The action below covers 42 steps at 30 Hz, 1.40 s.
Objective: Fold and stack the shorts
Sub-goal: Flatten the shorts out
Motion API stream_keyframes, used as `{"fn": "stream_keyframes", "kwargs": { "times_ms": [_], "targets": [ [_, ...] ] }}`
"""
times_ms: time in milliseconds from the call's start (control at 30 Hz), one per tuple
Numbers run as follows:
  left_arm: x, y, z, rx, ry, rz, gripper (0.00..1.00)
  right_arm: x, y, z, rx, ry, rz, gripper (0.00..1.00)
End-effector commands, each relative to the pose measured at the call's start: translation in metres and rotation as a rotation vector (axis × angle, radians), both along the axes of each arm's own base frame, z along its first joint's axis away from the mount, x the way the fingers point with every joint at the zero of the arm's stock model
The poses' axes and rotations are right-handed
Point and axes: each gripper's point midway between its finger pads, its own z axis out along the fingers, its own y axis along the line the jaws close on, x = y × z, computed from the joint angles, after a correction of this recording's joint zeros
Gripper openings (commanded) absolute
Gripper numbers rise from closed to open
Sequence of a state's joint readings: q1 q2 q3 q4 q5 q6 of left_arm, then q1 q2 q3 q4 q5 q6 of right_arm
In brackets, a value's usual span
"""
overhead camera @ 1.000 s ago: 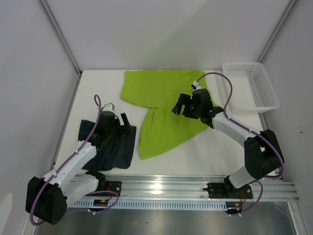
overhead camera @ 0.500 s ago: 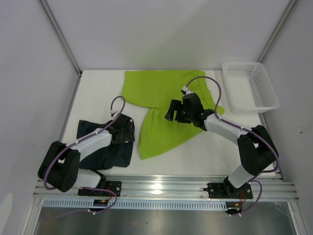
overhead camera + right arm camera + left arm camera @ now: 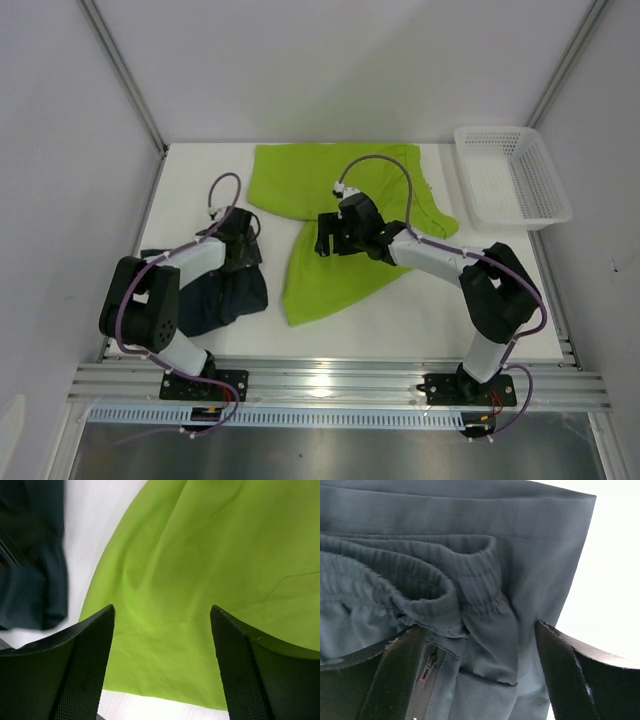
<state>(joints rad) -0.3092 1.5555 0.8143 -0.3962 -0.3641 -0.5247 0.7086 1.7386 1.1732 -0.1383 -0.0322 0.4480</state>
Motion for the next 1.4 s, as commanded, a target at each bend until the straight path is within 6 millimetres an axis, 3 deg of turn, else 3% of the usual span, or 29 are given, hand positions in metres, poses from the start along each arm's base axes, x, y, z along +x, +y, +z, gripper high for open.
{"fn": "stream_keyframes", "kwargs": {
  "times_ms": [0, 167, 200, 267, 433, 500, 567, 800, 867, 933, 1000, 1033, 1100, 1233, 1333, 1367],
  "targets": [
    [0.007, 0.036, -0.004, -0.065, -0.011, 0.095, 0.93, -0.005, 0.015, 0.0, -0.047, -0.045, 0.048, 0.77],
    [0.015, 0.073, -0.006, -0.091, -0.048, 0.229, 0.99, -0.033, 0.044, -0.007, -0.117, -0.078, 0.13, 0.73],
    [0.019, 0.074, 0.002, -0.111, -0.088, 0.234, 0.99, -0.047, 0.054, -0.013, -0.142, -0.078, 0.159, 0.73],
    [0.02, 0.077, 0.009, -0.108, -0.131, 0.251, 0.99, -0.053, 0.061, -0.013, -0.168, -0.098, 0.173, 0.73],
    [0.022, 0.061, 0.049, -0.21, -0.288, 0.218, 0.99, -0.079, 0.089, -0.005, -0.244, -0.185, 0.252, 0.69],
    [0.022, 0.055, 0.071, -0.26, -0.365, 0.204, 0.99, -0.084, 0.088, -0.013, -0.332, -0.215, 0.254, 0.68],
    [0.018, 0.047, 0.081, -0.299, -0.387, 0.184, 0.99, -0.096, 0.096, -0.014, -0.372, -0.246, 0.283, 0.66],
    [0.006, 0.04, 0.139, -0.352, -0.506, 0.148, 0.99, -0.126, 0.118, -0.025, -0.427, -0.269, 0.334, 0.65],
    [0.004, 0.034, 0.157, -0.376, -0.54, 0.118, 0.99, -0.13, 0.118, -0.038, -0.503, -0.296, 0.327, 0.66],
    [-0.004, 0.032, 0.154, -0.389, -0.527, 0.119, 0.99, -0.122, 0.112, -0.039, -0.608, -0.341, 0.271, 0.66],
    [-0.008, 0.036, 0.16, -0.389, -0.563, 0.14, 0.99, -0.123, 0.104, -0.054, -0.716, -0.358, 0.259, 0.65],
    [-0.012, 0.038, 0.15, -0.381, -0.555, 0.156, 0.99, -0.122, 0.104, -0.052, -0.725, -0.371, 0.244, 0.6],
    [-0.017, 0.04, 0.151, -0.383, -0.574, 0.173, 0.99, -0.122, 0.104, -0.052, -0.727, -0.385, 0.23, 0.53],
    [-0.02, 0.038, 0.146, -0.407, -0.597, 0.185, 0.99, -0.117, 0.097, -0.041, -0.706, -0.406, 0.144, 0.19],
    [-0.016, 0.019, 0.147, -0.494, -0.61, 0.105, 0.99, -0.111, 0.091, -0.025, -0.658, -0.427, 0.071, 0.03],
    [-0.017, 0.011, 0.139, -0.532, -0.59, 0.087, 0.99, -0.109, 0.092, -0.02, -0.62, -0.43, 0.05, 0.0]
  ]
}}
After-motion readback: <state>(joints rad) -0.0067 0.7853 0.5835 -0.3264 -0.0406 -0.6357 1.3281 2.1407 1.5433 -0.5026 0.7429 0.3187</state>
